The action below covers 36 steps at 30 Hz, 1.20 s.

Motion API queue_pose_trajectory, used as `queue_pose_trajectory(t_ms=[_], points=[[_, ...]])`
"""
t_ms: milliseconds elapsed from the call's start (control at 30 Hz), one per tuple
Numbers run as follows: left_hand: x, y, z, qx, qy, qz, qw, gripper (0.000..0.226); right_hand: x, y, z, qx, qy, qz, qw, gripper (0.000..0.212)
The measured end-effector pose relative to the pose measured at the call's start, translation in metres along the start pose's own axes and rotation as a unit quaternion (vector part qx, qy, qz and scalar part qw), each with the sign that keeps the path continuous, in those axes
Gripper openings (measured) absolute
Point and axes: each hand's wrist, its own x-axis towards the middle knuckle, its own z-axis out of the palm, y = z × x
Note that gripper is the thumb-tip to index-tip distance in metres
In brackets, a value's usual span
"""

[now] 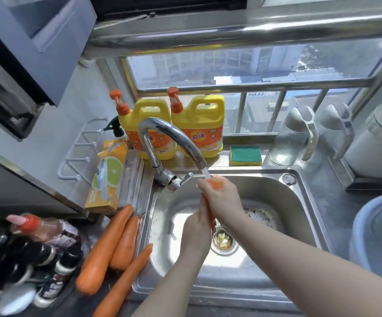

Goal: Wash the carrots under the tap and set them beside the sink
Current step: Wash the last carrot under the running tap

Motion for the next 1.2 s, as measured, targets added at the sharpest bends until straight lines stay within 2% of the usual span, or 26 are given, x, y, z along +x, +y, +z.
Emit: queue_pose_trajectory(t_ms=[167, 267, 367, 433, 500, 600, 733, 867, 933, 1067, 1200], points=[[0.009, -0.003, -0.004, 0.008, -0.016, 0.005, 1.000, 0.090, 0.004, -0.015, 0.005, 0.028, 0.004, 0.046, 0.999, 0.039], [0.015, -0.003, -0.008, -0.033, -0.038, -0.009, 0.999, 0.083, 0.008, -0.018, -0.001, 0.094, -0.054, 0.089, 0.990, 0.036], [0.018, -0.001, -0.014, -0.105, -0.097, -0.038, 0.989, 0.078, 0.008, -0.018, -0.008, 0.213, -0.127, 0.149, 0.957, 0.038], [0.020, 0.004, -0.017, -0.154, -0.141, -0.064, 0.976, 0.080, 0.007, -0.022, -0.014, 0.280, -0.141, 0.199, 0.929, 0.043], [0.021, 0.008, -0.018, -0.182, -0.172, -0.079, 0.965, 0.080, 0.008, -0.026, -0.022, 0.289, -0.154, 0.205, 0.922, 0.046], [0.022, 0.010, -0.019, -0.205, -0.191, -0.076, 0.957, 0.083, 0.006, -0.028, -0.028, 0.253, -0.184, 0.173, 0.934, 0.048], [0.022, 0.007, -0.018, -0.183, -0.187, -0.050, 0.964, 0.082, 0.003, -0.025, -0.033, 0.172, -0.215, 0.102, 0.956, 0.037], [0.021, 0.003, -0.011, -0.188, -0.141, -0.023, 0.972, 0.078, 0.004, -0.024, -0.036, 0.082, -0.209, 0.001, 0.974, 0.036], [0.022, -0.001, -0.008, -0.194, -0.115, -0.014, 0.974, 0.082, 0.005, -0.024, -0.035, 0.036, -0.199, -0.041, 0.978, 0.026], [0.023, -0.004, -0.008, -0.144, -0.085, 0.000, 0.986, 0.099, 0.011, -0.019, -0.036, -0.073, -0.183, -0.103, 0.975, 0.020], [0.021, -0.002, -0.010, -0.118, -0.068, -0.003, 0.991, 0.090, 0.013, -0.022, -0.042, -0.179, -0.214, -0.136, 0.951, 0.026]])
